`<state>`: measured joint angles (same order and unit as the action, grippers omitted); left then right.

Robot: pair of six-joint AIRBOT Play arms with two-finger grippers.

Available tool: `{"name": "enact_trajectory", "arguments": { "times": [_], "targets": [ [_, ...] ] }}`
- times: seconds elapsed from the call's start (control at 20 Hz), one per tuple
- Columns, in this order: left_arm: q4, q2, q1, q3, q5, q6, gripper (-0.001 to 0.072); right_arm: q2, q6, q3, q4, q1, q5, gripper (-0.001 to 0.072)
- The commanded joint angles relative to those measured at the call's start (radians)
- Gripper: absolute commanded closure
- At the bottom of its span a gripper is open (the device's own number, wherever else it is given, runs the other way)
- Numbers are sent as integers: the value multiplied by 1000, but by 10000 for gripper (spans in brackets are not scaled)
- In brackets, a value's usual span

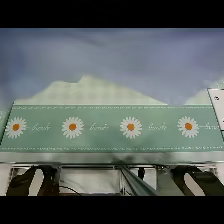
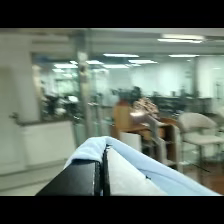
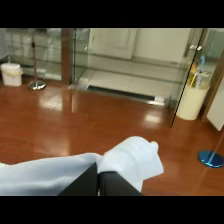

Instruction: Fold the shirts.

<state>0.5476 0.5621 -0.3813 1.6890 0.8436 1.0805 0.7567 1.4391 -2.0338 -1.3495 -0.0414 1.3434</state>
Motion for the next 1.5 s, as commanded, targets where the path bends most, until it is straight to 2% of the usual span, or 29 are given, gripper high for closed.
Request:
{"name": "enact_trajectory", "arguments": {
  "times": [0.0, 0.15, 0.25, 0.4, 0.5, 0.55, 0.65, 0.85, 0.95, 1.05, 1.25, 1.35, 1.45],
  "targets": [
    [310, -113, -15, 33, 9, 161, 678, -91, 34, -6, -108, 0, 73, 693],
    [469, -138, -15, 32, 171, 282, 677, -102, 52, 6, -149, 0, 101, 693],
    [504, -133, -15, -3, 261, 286, 678, -102, 54, 60, -146, 0, 105, 693],
    [506, -110, -15, -112, 355, 338, 678, -96, 64, 205, -125, 0, 111, 693],
    [460, -69, -15, -221, 405, 341, 678, -69, 63, 324, -69, 0, 116, 693],
    [402, -42, -8, -299, 394, 286, 678, -44, 53, 392, -34, 0, 116, 693],
    [353, 34, 38, -457, 328, 266, 677, 27, 24, 514, 10, 0, 98, 693],
    [354, 325, 176, -611, 137, 238, 678, 308, -7, 644, 13, -1, -103, 693],
    [353, 519, 237, -582, 20, 237, 677, 482, -10, 641, 20, -1, -224, 693],
    [352, 710, 280, -503, -49, 241, 678, 661, -11, 586, 53, -13, -279, 693],
    [352, 1024, 314, -290, -59, 338, 678, 980, -6, 350, 131, -52, -253, 693],
    [349, 1125, 322, -214, -58, 393, 678, 1087, 14, 245, 148, -64, -239, 693],
    [346, 1183, 333, -178, -58, 403, 678, 1156, 21, 174, 147, -66, -231, 693]
  ]
}}
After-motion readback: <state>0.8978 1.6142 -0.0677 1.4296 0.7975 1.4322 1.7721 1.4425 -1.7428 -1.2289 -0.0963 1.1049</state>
